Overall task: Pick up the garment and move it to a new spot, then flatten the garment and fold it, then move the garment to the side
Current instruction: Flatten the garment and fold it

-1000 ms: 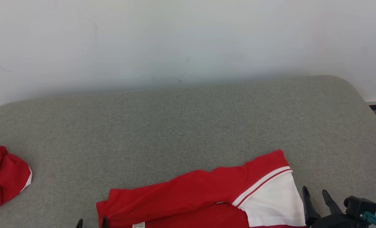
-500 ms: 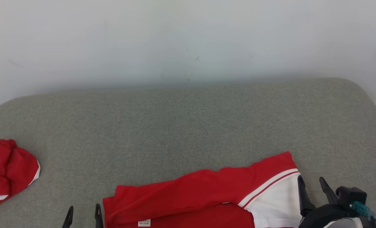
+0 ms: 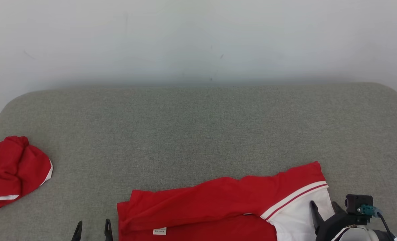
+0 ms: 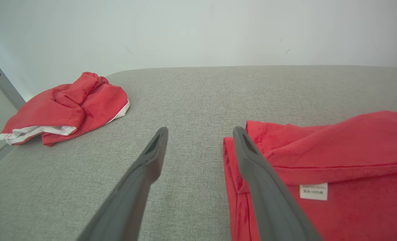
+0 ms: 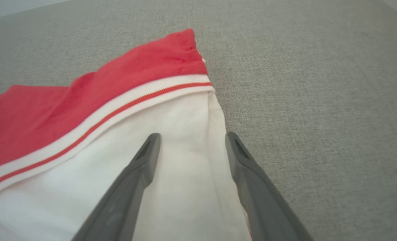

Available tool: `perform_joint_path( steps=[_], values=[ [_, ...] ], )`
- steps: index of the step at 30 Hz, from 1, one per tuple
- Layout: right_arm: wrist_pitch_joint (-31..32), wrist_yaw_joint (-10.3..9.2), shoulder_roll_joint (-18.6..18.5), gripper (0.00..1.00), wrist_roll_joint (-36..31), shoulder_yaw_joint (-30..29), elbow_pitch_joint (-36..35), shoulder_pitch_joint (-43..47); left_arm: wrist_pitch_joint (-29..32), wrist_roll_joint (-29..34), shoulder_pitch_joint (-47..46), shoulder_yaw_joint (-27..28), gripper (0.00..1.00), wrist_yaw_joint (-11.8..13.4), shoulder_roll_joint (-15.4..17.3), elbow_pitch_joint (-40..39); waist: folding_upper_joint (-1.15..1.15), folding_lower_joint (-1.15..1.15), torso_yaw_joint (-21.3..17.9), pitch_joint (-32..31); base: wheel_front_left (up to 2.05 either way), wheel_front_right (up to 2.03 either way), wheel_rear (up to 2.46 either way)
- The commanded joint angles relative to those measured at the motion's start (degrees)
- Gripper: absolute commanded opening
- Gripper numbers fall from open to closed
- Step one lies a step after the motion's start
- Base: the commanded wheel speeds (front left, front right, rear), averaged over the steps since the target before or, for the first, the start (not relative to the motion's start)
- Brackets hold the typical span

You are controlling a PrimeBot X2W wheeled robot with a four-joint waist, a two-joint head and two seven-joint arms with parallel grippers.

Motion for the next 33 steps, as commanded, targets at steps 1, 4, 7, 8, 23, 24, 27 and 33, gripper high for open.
perform_joint_path(
  steps=[1,4,7,8,23,24,27,33],
  values=[
    [1.1,-0.16,-0.5,1.00,0.1,0.2,0.8,-0.6,-0.2,-0.3,-0.1,-0.1,1.00,-0.2,-0.1,0.2,0.00,0.00,0.1,0.0,0.00,0.00,0.00],
    [4.1,-0.16,-0.5,1.00,0.6,0.7,2.1,-0.7,-0.2,-0.6,-0.1,0.0,1.00,-0.2,-0.1,0.4,0.00,0.00,0.2,0.0,0.00,0.00,0.00],
    [6.4,-0.16,-0.3,1.00,1.7,1.6,2.8,-0.3,-0.2,-1.1,-0.3,-0.1,1.00,0.1,-0.1,0.5,0.00,0.00,0.3,0.2,0.00,0.00,0.00],
    [6.4,-0.16,-0.3,1.00,1.7,1.6,2.8,-0.3,-0.2,-1.1,-0.3,-0.1,1.00,0.1,-0.1,0.5,0.00,0.00,0.3,0.2,0.00,0.00,0.00],
    [10.1,0.05,-1.3,0.45,11.7,11.4,2.2,-0.3,-0.2,-1.8,-1.4,-0.2,1.00,0.4,-0.1,0.9,0.00,0.00,0.9,1.9,0.00,0.00,0.00],
    [9.8,0.04,-1.6,0.23,12.0,11.4,2.4,-0.4,-0.2,-1.9,-1.5,-0.3,1.00,0.5,-0.1,1.0,0.00,0.00,1.0,2.0,0.00,0.00,0.00],
    [8.3,-0.04,-2.5,0.00,12.1,10.8,3.1,-0.8,-0.2,-2.2,-1.7,-0.4,1.00,0.6,-0.1,1.2,0.00,0.00,1.1,2.1,0.00,0.00,0.00],
    [3.0,-0.23,-3.6,0.00,10.3,6.0,5.7,-2.6,-0.2,-2.7,-1.7,-0.5,1.00,0.5,-0.1,1.3,0.00,0.00,1.1,2.3,0.00,0.00,0.00]
  ],
)
